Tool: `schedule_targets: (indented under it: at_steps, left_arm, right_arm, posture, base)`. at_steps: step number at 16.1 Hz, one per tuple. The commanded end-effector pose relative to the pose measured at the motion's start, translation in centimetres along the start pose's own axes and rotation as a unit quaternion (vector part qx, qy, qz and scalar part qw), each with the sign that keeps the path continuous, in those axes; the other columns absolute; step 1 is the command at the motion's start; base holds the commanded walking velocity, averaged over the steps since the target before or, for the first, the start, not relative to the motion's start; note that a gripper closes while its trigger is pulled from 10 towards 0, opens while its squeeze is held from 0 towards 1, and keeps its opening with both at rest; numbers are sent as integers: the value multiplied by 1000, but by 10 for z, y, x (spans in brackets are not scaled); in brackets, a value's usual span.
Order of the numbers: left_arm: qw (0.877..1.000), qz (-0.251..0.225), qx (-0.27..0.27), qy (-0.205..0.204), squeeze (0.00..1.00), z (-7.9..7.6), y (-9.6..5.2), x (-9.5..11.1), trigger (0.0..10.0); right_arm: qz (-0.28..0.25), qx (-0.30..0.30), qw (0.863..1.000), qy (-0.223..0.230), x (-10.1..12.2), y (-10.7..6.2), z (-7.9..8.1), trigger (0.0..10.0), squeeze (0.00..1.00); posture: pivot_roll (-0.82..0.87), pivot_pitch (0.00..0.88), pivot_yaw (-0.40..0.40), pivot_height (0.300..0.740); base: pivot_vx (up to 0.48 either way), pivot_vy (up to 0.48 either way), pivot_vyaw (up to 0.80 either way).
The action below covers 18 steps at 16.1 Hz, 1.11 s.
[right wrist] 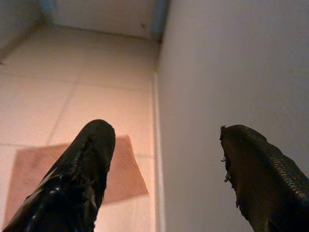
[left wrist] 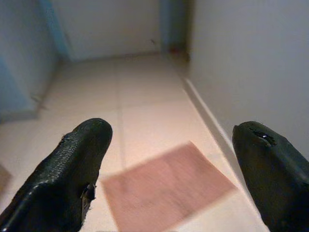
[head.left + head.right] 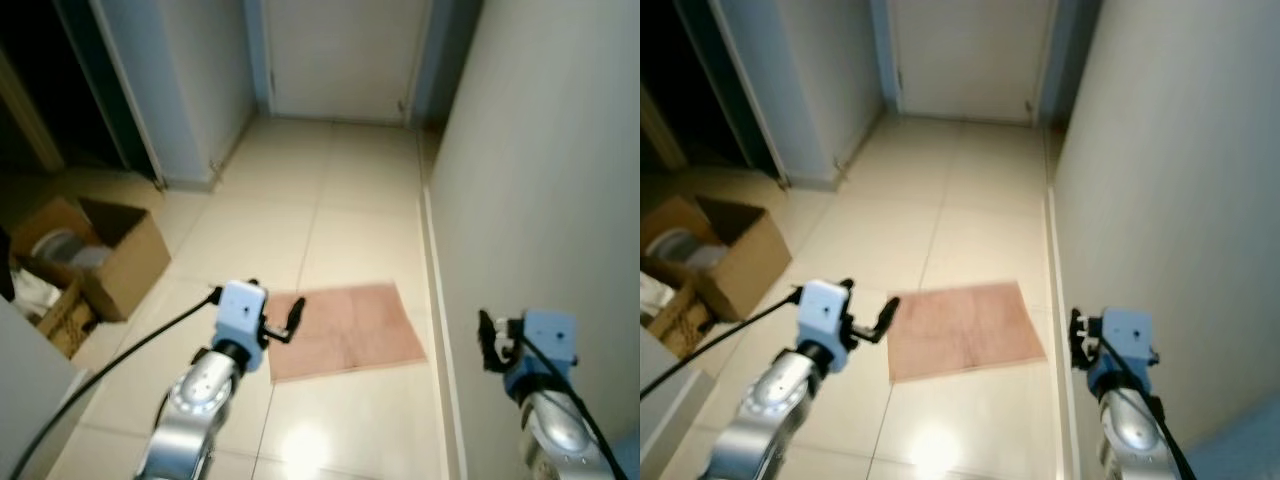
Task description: Hang keys on a hook
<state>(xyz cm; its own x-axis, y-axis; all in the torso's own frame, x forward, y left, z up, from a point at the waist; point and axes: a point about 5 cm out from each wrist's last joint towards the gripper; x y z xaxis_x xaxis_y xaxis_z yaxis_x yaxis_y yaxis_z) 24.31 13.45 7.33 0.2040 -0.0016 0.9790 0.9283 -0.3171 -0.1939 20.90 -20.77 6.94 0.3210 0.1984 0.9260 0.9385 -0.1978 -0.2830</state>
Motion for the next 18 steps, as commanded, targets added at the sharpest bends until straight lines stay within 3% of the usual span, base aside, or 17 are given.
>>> schedule_targets:
  at_steps: [1, 10, 12, 14, 18]
  left_arm:
    - [1000, -11, 18, 15, 0, 9, -3, 7, 10000]
    - [999, -9, 2, 35, 0, 14, 1, 16, 10000]
    - [999, 15, -3, 41, 0, 14, -1, 9, 10000]
    - [998, 26, -21, 52, 0, 13, -4, 4, 10000]
    - [998, 26, -27, 54, 0, 12, -3, 3, 10000]
  right_arm:
    - [-9, 20, 1000, -2, 7, 5, 8, 10000, 0]
    - [-5, 16, 1000, 14, 0, 0, 13, 10000, 0]
    - [4, 39, 999, 30, -1, 2, 17, 10000, 0]
    - [4, 62, 998, 18, -4, 1, 22, 10000, 0]
    - [9, 55, 998, 21, -7, 0, 20, 10000, 0]
  posture:
    - [-84, 0, -43, 740]
    - [-90, 0, 9, 740]
    - [-100, 0, 11, 740]
    - [-103, 0, 14, 740]
    - [-104, 0, 16, 740]
  base:
    - [315, 0, 0]
    - [315, 0, 0]
    - [0, 0, 0]
    - [0, 0, 0]
    - [0, 0, 0]
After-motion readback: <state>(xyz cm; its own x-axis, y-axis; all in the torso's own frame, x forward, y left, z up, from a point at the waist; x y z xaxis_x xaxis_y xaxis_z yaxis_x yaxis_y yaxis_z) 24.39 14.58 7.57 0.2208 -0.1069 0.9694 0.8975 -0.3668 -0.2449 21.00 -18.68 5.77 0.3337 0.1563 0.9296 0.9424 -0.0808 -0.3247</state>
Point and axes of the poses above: a point about 5 cm out from each wrist's last joint towards the gripper, its own y axis pointing out of the wrist towards the gripper, its own x axis along the axis of the wrist's last joint, z = x × y, and after that the axes turned 7 degrees about -y, right-handed
